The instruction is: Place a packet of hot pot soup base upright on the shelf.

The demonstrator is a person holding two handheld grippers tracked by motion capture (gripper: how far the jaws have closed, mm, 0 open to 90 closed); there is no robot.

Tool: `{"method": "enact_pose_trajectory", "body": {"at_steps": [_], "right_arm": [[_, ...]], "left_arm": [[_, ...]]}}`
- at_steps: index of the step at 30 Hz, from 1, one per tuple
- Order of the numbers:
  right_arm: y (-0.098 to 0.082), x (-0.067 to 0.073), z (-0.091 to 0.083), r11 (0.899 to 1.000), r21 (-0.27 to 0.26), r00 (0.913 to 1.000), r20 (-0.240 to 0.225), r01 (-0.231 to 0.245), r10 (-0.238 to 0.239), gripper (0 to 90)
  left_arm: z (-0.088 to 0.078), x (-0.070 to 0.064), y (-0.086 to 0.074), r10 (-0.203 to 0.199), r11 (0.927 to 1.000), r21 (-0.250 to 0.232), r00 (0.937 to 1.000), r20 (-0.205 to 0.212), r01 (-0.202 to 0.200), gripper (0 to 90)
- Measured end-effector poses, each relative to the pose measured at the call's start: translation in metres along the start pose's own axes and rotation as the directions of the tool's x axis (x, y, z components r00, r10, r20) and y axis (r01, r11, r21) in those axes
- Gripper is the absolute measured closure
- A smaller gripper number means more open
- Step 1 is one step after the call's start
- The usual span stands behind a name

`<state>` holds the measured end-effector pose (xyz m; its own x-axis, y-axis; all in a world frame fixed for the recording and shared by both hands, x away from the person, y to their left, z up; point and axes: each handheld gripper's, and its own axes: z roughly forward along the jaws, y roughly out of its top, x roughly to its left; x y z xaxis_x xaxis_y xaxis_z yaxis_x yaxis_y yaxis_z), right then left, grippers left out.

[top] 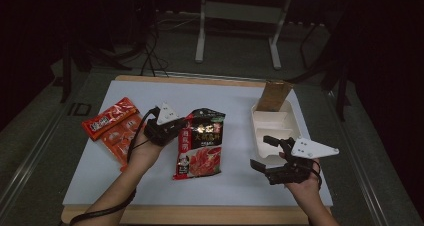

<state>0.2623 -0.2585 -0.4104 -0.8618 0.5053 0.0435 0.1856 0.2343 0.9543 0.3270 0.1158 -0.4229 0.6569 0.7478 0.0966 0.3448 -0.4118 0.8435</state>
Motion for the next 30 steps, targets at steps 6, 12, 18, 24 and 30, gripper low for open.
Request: {"method": "enact_pose_trajectory", "body": {"at_steps": [6, 12, 18, 24, 30], "right_arm": [[0.001, 0.002, 0.002, 1.0, 0.015, 1.0, 0.005, 0.0, 0.0, 12.2], [0.001, 0.0, 0.003, 1.0, 0.024, 0.9998, 0.017, -0.008, 0.007, 13.4], [0.003, -0.002, 0.003, 0.999, 0.026, 0.999, 0.03, -0.032, 0.032, 16.1], [0.011, -0.002, 0.006, 0.997, 0.037, 0.998, 0.008, -0.062, 0.062, 22.4], [0.02, -0.003, 0.012, 0.998, 0.013, 0.9983, 0.008, -0.057, 0.057, 27.2]], "left_arm": [[-0.014, -0.018, 0.009, 0.041, 0.9973, -0.062, 0.9984, 0.038, -0.038, 88.6], [-0.025, -0.034, 0.017, 0.085, 0.9914, -0.105, 0.9943, 0.065, -0.077, 88.8], [-0.041, -0.043, 0.026, 0.095, 0.9801, -0.184, 0.9905, 0.1, -0.075, 88.9], [-0.05, -0.047, 0.034, 0.113, 0.9713, -0.224, 0.984, 0.138, -0.08, 88.8], [-0.053, -0.05, 0.04, 0.07, 0.9632, -0.268, 0.9796, 0.188, -0.017, 88.8]]}}
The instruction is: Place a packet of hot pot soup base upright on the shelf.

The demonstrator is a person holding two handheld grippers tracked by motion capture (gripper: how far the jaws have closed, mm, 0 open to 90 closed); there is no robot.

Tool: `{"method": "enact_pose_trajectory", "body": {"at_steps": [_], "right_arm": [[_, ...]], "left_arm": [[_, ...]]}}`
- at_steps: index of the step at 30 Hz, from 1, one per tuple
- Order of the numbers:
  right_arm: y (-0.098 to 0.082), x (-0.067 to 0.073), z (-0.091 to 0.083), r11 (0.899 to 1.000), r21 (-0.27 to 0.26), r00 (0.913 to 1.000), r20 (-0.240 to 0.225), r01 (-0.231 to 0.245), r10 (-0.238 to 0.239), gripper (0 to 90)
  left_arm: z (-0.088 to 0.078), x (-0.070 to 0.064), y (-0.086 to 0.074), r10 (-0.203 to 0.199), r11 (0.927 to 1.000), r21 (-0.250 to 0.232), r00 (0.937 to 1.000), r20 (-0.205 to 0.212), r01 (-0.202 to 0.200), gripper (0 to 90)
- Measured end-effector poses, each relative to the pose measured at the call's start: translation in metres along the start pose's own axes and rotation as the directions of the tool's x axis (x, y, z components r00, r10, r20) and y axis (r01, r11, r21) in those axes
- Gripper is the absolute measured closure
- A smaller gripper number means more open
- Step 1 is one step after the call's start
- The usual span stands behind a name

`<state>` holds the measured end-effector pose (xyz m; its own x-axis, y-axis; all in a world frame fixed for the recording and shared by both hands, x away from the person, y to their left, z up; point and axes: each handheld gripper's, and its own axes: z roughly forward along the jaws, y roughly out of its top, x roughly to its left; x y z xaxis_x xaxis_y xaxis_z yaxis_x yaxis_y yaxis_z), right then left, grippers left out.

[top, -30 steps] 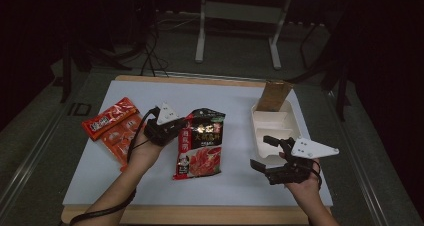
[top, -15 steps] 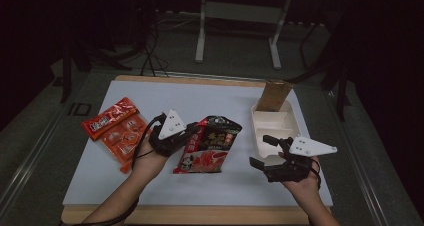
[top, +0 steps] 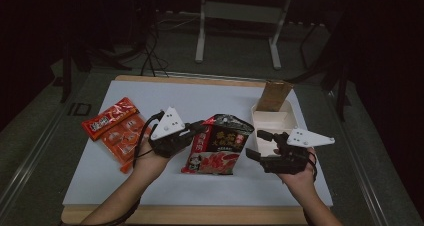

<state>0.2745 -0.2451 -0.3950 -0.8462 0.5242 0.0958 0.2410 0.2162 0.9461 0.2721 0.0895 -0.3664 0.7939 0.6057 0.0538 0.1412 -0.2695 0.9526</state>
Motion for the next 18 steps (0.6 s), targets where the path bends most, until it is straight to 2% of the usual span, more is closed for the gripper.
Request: {"method": "enact_pose_trajectory", "body": {"at_steps": [4, 5, 7, 10, 11, 12, 13, 14, 16, 17, 18], "right_arm": [[0.008, -0.002, 0.005, 0.999, -0.035, 1.0, -0.004, -0.004, 0.004, 33.6], [0.011, -0.003, 0.005, 0.997, -0.07, 0.9997, -0.016, -0.016, 0.015, 44.4], [0.012, -0.003, 0.006, 0.997, -0.073, 0.9997, -0.023, -0.009, 0.007, 44.3], [0.017, -0.002, 0.013, 0.998, -0.064, 0.9996, -0.027, -0.009, 0.007, 50.7], [0.018, -0.002, 0.014, 0.998, -0.064, 0.9992, -0.039, -0.013, 0.01, 55.8], [0.018, -0.002, 0.014, 0.998, -0.064, 0.9992, -0.039, -0.013, 0.01, 55.8], [0.018, -0.002, 0.015, 0.998, -0.067, 0.9996, -0.026, 0.001, -0.003, 62.5], [0.018, -0.002, 0.015, 0.998, -0.067, 0.9996, -0.026, 0.001, -0.003, 62.5], [0.019, -0.005, 0.015, 0.998, -0.064, 0.9991, -0.042, 0.0, -0.003, 70.9], [0.019, -0.005, 0.015, 0.998, -0.064, 0.9991, -0.042, 0.0, -0.003, 70.9], [0.021, -0.01, 0.015, 0.997, -0.068, 0.9967, -0.078, -0.029, 0.024, 72.0]], "left_arm": [[0.001, -0.002, 0.002, -0.018, 0.9994, -0.028, 0.9997, 0.017, 0.018, 88.8], [0.001, -0.004, 0.004, -0.022, 0.9989, -0.04, 0.9995, 0.022, 0.023, 88.8], [0.001, -0.005, 0.005, -0.02, 0.9987, -0.047, 0.9996, 0.022, 0.021, 88.8], [0.003, -0.008, 0.006, -0.017, 0.998, -0.061, 0.9996, 0.022, 0.019, 88.7], [0.004, -0.008, 0.006, -0.018, 0.9979, -0.062, 0.9995, 0.026, 0.019, 88.7], [0.004, -0.009, 0.007, -0.012, 0.9982, -0.059, 0.9997, 0.02, 0.013, 88.7], [0.006, -0.01, 0.006, -0.01, 0.998, -0.061, 0.9996, 0.028, 0.012, 88.7], [0.006, -0.01, 0.006, -0.01, 0.998, -0.061, 0.9996, 0.028, 0.012, 88.7], [0.006, -0.01, 0.006, -0.007, 0.9981, -0.062, 0.9997, 0.022, 0.008, 88.7], [0.006, -0.009, 0.005, -0.015, 0.9976, -0.067, 0.9995, 0.027, 0.017, 88.6], [0.006, -0.009, 0.004, -0.02, 0.9973, -0.07, 0.9994, 0.027, 0.022, 88.6]]}}
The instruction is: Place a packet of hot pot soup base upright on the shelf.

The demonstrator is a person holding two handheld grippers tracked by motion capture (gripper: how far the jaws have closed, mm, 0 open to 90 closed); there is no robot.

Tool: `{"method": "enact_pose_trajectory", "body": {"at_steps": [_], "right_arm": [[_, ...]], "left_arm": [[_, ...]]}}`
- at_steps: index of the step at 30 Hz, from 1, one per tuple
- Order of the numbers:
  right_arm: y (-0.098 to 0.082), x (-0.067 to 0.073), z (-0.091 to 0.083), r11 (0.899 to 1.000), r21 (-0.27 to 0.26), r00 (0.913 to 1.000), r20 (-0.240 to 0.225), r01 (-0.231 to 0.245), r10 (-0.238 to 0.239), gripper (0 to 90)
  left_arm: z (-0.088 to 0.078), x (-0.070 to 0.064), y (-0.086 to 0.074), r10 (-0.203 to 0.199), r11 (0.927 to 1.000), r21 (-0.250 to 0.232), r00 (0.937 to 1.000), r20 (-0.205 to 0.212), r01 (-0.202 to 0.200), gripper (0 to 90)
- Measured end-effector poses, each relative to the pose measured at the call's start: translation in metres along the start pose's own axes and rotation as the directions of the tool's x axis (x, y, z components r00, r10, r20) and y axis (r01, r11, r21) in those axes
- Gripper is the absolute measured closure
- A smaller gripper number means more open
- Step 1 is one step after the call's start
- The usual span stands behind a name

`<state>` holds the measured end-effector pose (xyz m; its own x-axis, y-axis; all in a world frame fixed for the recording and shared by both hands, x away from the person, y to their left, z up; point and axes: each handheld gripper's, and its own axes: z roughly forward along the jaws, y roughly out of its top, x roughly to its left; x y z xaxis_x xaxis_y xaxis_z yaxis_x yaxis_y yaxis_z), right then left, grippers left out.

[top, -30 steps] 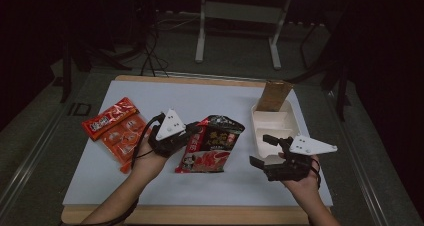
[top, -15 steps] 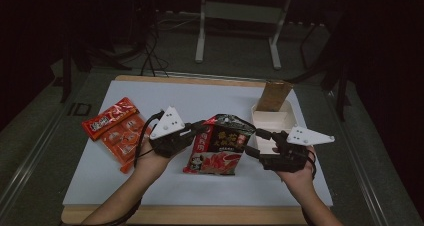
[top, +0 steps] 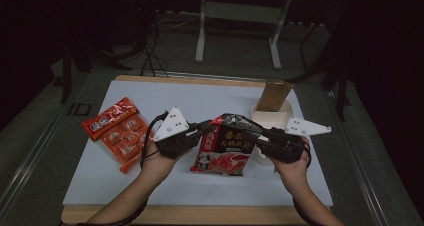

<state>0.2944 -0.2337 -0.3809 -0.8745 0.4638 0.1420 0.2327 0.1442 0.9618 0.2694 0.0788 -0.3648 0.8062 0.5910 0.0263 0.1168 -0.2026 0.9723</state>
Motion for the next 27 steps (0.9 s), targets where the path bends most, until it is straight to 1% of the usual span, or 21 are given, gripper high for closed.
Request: {"method": "enact_pose_trajectory", "body": {"at_steps": [2, 3, 4, 5, 6, 10, 12, 13, 14, 16, 17, 18, 19, 20, 21, 22, 23, 24, 25, 26, 27], "right_arm": [[0.004, -0.001, 0.0, 1.0, 0.004, 1.0, -0.006, -0.005, 0.005, 74.3], [0.004, -0.001, 0.0, 1.0, 0.004, 1.0, -0.006, -0.005, 0.005, 74.3], [0.007, 0.003, -0.001, 1.0, 0.005, 0.9994, 0.02, 0.028, -0.028, 76.2], [0.007, 0.003, -0.001, 1.0, 0.005, 0.9994, 0.02, 0.028, -0.028, 76.2], [0.011, 0.006, -0.001, 1.0, 0.012, 0.9991, 0.031, 0.029, -0.03, 77.1], [0.014, 0.01, -0.003, 0.999, 0.018, 0.9986, 0.034, 0.04, -0.041, 78.3], [0.016, 0.011, -0.005, 0.999, 0.015, 0.9987, 0.03, 0.041, -0.041, 78.5], [0.017, 0.011, -0.006, 0.999, 0.016, 0.9986, 0.028, 0.044, -0.045, 78.5], [0.018, 0.011, -0.006, 0.999, 0.012, 0.9987, 0.026, 0.044, -0.044, 78.6], [0.019, 0.011, -0.007, 0.999, 0.01, 0.9991, 0.02, 0.037, -0.037, 78.5], [0.021, 0.01, -0.009, 0.999, 0.005, 0.9988, 0.019, 0.046, -0.046, 78.6], [0.021, 0.01, -0.009, 0.999, 0.005, 0.9988, 0.019, 0.046, -0.046, 78.6], [0.022, 0.01, -0.01, 0.999, 0.001, 0.999, 0.016, 0.043, -0.043, 78.6], [0.024, 0.009, -0.013, 0.999, -0.01, 0.9991, 0.015, 0.039, -0.039, 78.6], [0.025, 0.008, -0.014, 0.999, -0.01, 0.999, 0.015, 0.042, -0.042, 78.6], [0.025, 0.008, -0.014, 0.999, -0.01, 0.999, 0.015, 0.042, -0.042, 78.6], [0.027, 0.008, -0.015, 0.999, -0.01, 0.9988, 0.018, 0.046, -0.045, 78.6], [0.029, 0.008, -0.015, 0.998, -0.006, 0.9982, 0.025, 0.055, -0.055, 78.5], [0.03, 0.007, -0.016, 0.999, -0.011, 0.9983, 0.024, 0.054, -0.053, 78.5], [0.03, 0.007, -0.016, 0.999, -0.011, 0.9983, 0.024, 0.054, -0.053, 78.5], [0.031, 0.006, -0.016, 0.998, -0.009, 0.998, 0.03, 0.056, -0.055, 78.5]], "left_arm": [[0.0, 0.002, -0.001, -0.013, 0.9999, -0.007, 0.9999, 0.001, 0.013, 88.5], [0.0, 0.002, -0.001, -0.013, 0.9999, -0.007, 0.9999, 0.001, 0.013, 88.4], [0.0, 0.002, -0.001, -0.02, 0.9998, -0.009, 0.9998, 0.004, 0.02, 88.4], [0.0, 0.003, -0.002, -0.03, 0.9995, -0.014, 0.9995, 0.005, 0.03, 88.4], [-0.001, 0.005, -0.002, -0.035, 0.9993, -0.014, 0.9993, 0.016, 0.035, 88.2], [-0.002, 0.006, -0.003, -0.033, 0.9992, -0.02, 0.9989, 0.033, 0.034, 87.6], [-0.003, 0.006, -0.003, -0.022, 0.9994, -0.026, 0.9983, 0.054, 0.023, 87.1], [-0.004, 0.006, -0.003, -0.012, 0.9993, -0.035, 0.9986, 0.051, 0.014, 86.4], [-0.004, 0.006, -0.003, -0.012, 0.9993, -0.035, 0.9986, 0.051, 0.014, 85.5], [-0.004, 0.006, -0.002, -0.027, 0.9988, -0.04, 0.9977, 0.062, 0.03, 84.4], [-0.005, 0.008, -0.002, -0.035, 0.9976, -0.056, 0.9959, 0.083, 0.04, 79.5], [-0.005, 0.008, -0.002, -0.035, 0.9976, -0.056, 0.9959, 0.083, 0.04, 76.0], [-0.006, 0.009, -0.002, -0.043, 0.9966, -0.066, 0.9953, 0.087, 0.049, 76.0], [-0.007, 0.009, -0.002, -0.053, 0.9946, -0.083, 0.9925, 0.11, 0.062, 68.5], [-0.007, 0.009, -0.002, -0.053, 0.9946, -0.083, 0.9925, 0.11, 0.062, 62.3], [-0.007, 0.008, -0.001, -0.047, 0.9942, -0.091, 0.9921, 0.117, 0.058, 62.3], [-0.008, 0.008, -0.001, -0.044, 0.9936, -0.098, 0.9916, 0.121, 0.056, 56.3], [-0.008, 0.005, 0.0, -0.043, 0.9945, -0.092, 0.995, 0.09, 0.051, 42.1], [-0.008, 0.005, 0.0, -0.043, 0.9945, -0.092, 0.995, 0.09, 0.051, 37.1], [-0.009, 0.005, 0.001, -0.042, 0.9948, -0.089, 0.9956, 0.083, 0.049, 37.1], [-0.009, 0.004, 0.001, -0.04, 0.9951, -0.088, 0.9963, 0.076, 0.047, 20.9]]}}
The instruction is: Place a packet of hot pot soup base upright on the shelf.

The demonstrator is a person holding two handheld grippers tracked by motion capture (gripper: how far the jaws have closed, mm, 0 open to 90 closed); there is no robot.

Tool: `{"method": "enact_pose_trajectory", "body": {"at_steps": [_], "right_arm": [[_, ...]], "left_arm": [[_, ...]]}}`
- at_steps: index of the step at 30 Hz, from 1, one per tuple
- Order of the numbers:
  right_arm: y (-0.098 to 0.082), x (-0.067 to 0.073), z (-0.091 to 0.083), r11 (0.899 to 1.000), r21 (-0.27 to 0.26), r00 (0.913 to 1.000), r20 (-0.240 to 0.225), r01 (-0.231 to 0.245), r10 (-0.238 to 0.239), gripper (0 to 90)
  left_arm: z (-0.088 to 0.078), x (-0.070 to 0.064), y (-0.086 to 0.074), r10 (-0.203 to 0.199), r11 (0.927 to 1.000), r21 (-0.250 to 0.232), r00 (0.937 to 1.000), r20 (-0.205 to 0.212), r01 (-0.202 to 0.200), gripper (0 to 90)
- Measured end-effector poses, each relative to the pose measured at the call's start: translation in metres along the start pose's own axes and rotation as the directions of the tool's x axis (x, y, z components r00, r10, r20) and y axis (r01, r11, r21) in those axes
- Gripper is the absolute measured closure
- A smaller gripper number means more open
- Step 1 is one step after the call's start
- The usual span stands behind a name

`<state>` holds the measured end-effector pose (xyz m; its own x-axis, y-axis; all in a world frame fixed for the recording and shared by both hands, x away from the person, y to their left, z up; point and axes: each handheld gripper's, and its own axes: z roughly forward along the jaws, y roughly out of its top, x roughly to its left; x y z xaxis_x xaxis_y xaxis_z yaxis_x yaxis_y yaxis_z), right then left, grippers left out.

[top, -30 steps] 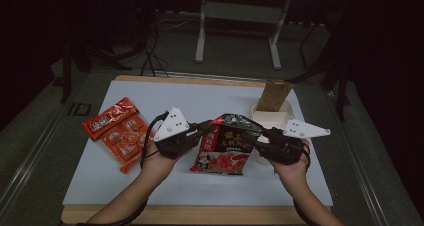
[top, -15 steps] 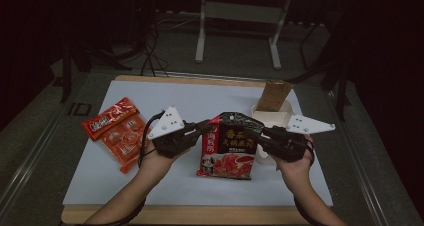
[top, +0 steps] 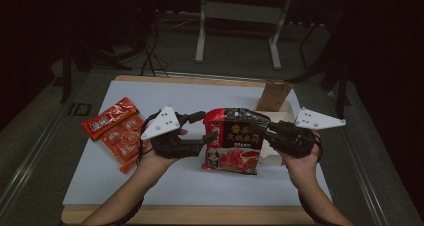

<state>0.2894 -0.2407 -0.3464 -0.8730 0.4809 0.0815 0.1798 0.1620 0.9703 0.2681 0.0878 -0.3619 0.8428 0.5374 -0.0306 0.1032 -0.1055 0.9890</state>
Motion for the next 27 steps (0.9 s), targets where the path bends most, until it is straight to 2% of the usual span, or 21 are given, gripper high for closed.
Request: {"method": "enact_pose_trajectory", "body": {"at_steps": [1, 2, 3, 6, 9, 12, 14, 15, 17, 19, 21, 23, 24, 27], "right_arm": [[0.0, 0.0, 0.0, 1.0, 0.0, 1.0, 0.0, 0.0, 0.0, 78.5], [0.0, 0.0, 0.0, 1.0, -0.005, 1.0, 0.002, 0.001, -0.001, 78.5], [0.001, -0.001, -0.001, 1.0, -0.004, 1.0, 0.001, 0.0, 0.0, 78.5], [0.004, -0.003, -0.002, 1.0, -0.003, 1.0, 0.008, -0.001, 0.001, 78.5], [0.006, -0.005, -0.003, 1.0, -0.006, 0.9998, 0.018, -0.001, 0.001, 78.5], [0.009, -0.01, -0.006, 1.0, -0.015, 0.9994, 0.034, -0.004, 0.004, 78.4], [0.009, -0.012, -0.007, 1.0, -0.02, 0.9991, 0.043, -0.006, 0.007, 78.5], [0.012, -0.017, -0.01, 1.0, -0.027, 0.9982, 0.058, -0.011, 0.012, 78.5], [0.013, -0.02, -0.013, 0.999, -0.034, 0.9974, 0.07, -0.012, 0.014, 78.4], [0.016, -0.026, -0.016, 0.999, -0.042, 0.9958, 0.09, -0.015, 0.019, 78.4], [0.018, -0.032, -0.02, 0.998, -0.053, 0.9941, 0.106, -0.018, 0.024, 78.4], [0.021, -0.037, -0.023, 0.998, -0.057, 0.9911, 0.131, -0.019, 0.027, 78.4], [0.022, -0.04, -0.025, 0.998, -0.057, 0.9892, 0.144, -0.019, 0.028, 78.4], [0.025, -0.048, -0.029, 0.998, -0.056, 0.9829, 0.182, -0.019, 0.028, 78.4]], "left_arm": [[0.0, -0.001, 0.0, 0.006, 1.0, 0.005, 0.9999, -0.013, -0.006, 20.9], [-0.001, -0.001, 0.001, 0.01, 0.9999, 0.012, 0.9997, -0.022, -0.01, 15.4], [-0.004, -0.002, 0.001, 0.018, 0.9998, -0.005, 0.9985, -0.051, -0.018, 13.7], [-0.008, -0.001, 0.001, -0.002, 0.9999, -0.011, 0.9976, -0.069, 0.001, 3.6], [-0.013, 0.002, -0.005, -0.027, 0.9996, -0.015, 0.9952, -0.095, 0.026, 2.4], [-0.02, 0.007, -0.014, -0.079, 0.9968, -0.021, 0.9899, -0.118, 0.077, 2.4], [-0.022, 0.008, -0.016, -0.083, 0.9965, -0.02, 0.9888, -0.124, 0.081, 2.4], [-0.027, 0.009, -0.026, -0.089, 0.9961, -0.01, 0.9839, -0.155, 0.088, 2.3], [-0.032, 0.009, -0.036, -0.09, 0.996, -0.015, 0.9846, -0.15, 0.088, 2.3], [-0.034, 0.009, -0.045, -0.065, 0.9978, 0.002, 0.9855, -0.157, 0.066, 2.4], [-0.037, 0.009, -0.055, -0.065, 0.9976, 0.015, 0.9887, -0.135, 0.068, 2.4], [-0.039, 0.009, -0.064, -0.077, 0.9952, 0.049, 0.9881, -0.133, 0.084, 2.4], [-0.04, 0.009, -0.067, -0.069, 0.9944, 0.07, 0.988, -0.138, 0.079, 2.4], [-0.044, 0.007, -0.079, -0.055, 0.9936, 0.09, 0.9891, -0.137, 0.067, 2.4]]}}
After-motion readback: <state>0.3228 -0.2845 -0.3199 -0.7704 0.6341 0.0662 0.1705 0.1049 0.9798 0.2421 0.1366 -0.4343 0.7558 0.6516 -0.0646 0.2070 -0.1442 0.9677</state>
